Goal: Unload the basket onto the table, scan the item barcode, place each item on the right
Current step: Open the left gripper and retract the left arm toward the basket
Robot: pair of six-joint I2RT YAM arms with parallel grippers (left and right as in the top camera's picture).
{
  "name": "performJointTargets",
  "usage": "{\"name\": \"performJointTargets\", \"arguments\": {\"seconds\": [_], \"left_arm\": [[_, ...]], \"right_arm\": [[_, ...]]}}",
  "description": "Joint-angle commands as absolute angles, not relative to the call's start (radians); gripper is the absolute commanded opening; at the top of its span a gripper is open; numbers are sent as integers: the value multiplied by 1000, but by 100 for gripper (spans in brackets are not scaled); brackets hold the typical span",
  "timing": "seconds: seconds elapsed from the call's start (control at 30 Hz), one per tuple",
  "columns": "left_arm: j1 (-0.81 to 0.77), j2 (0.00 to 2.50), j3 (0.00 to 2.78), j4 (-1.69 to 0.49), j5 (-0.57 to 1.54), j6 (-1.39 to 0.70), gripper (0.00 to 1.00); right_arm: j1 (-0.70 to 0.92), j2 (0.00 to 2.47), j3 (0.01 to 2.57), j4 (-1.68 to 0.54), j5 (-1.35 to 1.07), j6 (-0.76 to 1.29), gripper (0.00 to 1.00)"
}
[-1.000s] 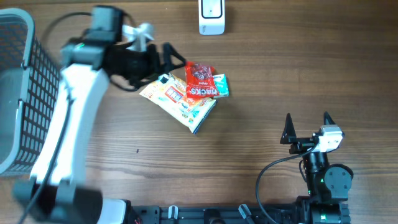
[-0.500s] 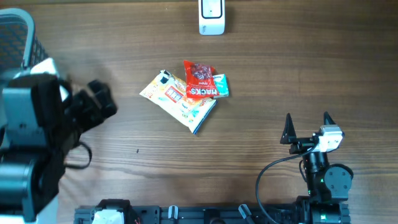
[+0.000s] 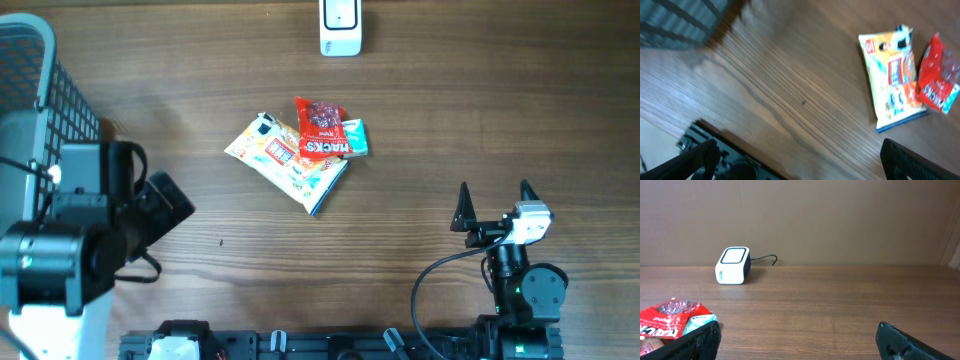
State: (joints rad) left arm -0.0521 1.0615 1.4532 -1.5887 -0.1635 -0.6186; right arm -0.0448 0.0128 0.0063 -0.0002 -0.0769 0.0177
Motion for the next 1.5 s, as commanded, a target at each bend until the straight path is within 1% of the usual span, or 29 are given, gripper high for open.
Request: {"name": "performJointTargets", "arguments": {"seconds": [0.0, 0.4, 1.2, 1.27, 1.33, 1.4, 1.43, 1.47], "left_arm": [[-47, 1095, 1435, -1588, -87, -641, 100], [-47, 1165, 1435, -1587, -86, -641, 100], [-47, 1165, 1435, -1587, -86, -641, 100], [-47, 1165, 1435, -1587, -86, -641, 100], [-47, 1165, 1435, -1587, -86, -641, 100], [-47, 1165, 1435, -1587, -86, -641, 100], [-47, 1165, 1435, -1587, -86, -641, 100], [-47, 1165, 1435, -1587, -86, -641, 100]], "right_arm": [[-50, 5, 6, 1, -67, 26, 100], [-50, 5, 6, 1, -67, 26, 100], [-50, 5, 6, 6, -72, 39, 100], [-50, 5, 6, 23, -136, 151, 100], [-50, 5, 6, 31, -229, 368, 100], [-50, 5, 6, 22, -247, 543, 100], [-50, 5, 6, 22, -255, 664, 100], [-50, 5, 6, 23, -281, 849, 100]]}}
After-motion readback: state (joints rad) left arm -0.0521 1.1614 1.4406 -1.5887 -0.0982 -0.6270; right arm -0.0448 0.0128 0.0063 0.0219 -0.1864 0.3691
